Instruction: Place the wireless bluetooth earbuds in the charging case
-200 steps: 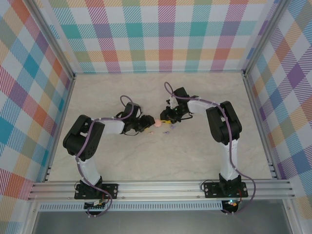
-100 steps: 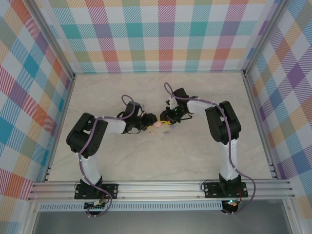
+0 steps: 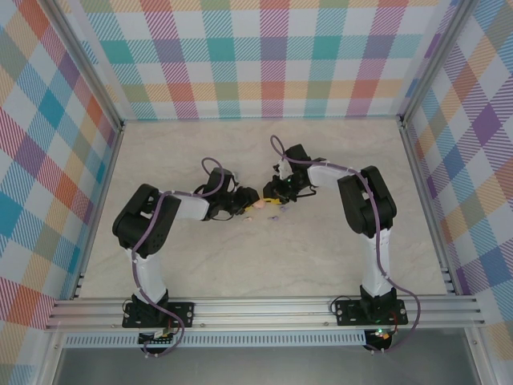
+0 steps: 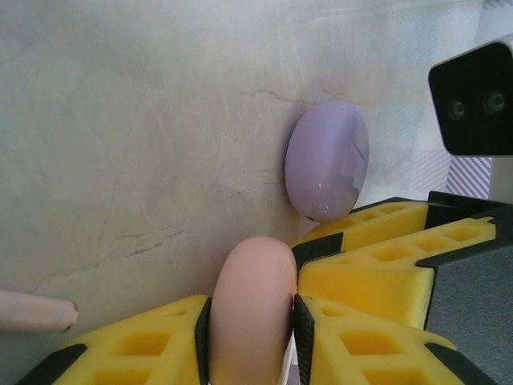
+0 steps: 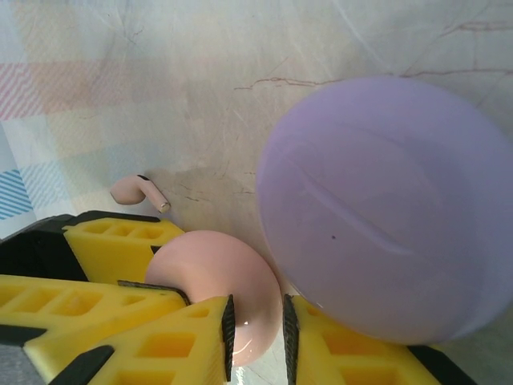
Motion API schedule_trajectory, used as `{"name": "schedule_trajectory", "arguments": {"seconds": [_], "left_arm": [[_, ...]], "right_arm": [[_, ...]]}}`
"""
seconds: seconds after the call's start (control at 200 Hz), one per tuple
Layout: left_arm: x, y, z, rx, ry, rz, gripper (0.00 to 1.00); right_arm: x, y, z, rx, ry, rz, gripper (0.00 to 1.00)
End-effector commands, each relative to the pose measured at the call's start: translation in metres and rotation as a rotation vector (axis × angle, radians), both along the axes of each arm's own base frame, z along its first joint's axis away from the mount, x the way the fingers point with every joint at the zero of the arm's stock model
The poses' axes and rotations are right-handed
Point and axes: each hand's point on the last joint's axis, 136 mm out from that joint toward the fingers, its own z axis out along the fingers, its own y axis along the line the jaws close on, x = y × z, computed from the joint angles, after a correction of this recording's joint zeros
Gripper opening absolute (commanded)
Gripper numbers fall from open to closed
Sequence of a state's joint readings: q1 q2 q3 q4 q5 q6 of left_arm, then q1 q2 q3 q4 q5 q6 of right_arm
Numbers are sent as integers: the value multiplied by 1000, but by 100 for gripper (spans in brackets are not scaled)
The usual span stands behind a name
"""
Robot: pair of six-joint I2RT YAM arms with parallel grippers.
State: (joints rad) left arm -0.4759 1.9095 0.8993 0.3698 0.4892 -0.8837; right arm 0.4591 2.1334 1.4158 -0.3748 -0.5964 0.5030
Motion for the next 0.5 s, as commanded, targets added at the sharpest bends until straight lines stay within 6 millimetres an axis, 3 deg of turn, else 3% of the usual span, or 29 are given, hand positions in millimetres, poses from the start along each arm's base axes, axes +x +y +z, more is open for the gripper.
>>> {"name": "schedule_trajectory", "arguments": {"seconds": [0.0, 0.2, 0.495], "left_arm": [[-12, -8, -9, -4, 32, -31, 28], [-12, -3, 4, 16, -16, -24, 14], [-7, 3, 92, 51, -333, -113, 13]], "right_arm": [[-4, 6, -4, 21, 25, 9, 25], [-3, 1, 18, 8, -41, -4, 29], [-9, -22, 100, 122, -253, 7, 41]]}}
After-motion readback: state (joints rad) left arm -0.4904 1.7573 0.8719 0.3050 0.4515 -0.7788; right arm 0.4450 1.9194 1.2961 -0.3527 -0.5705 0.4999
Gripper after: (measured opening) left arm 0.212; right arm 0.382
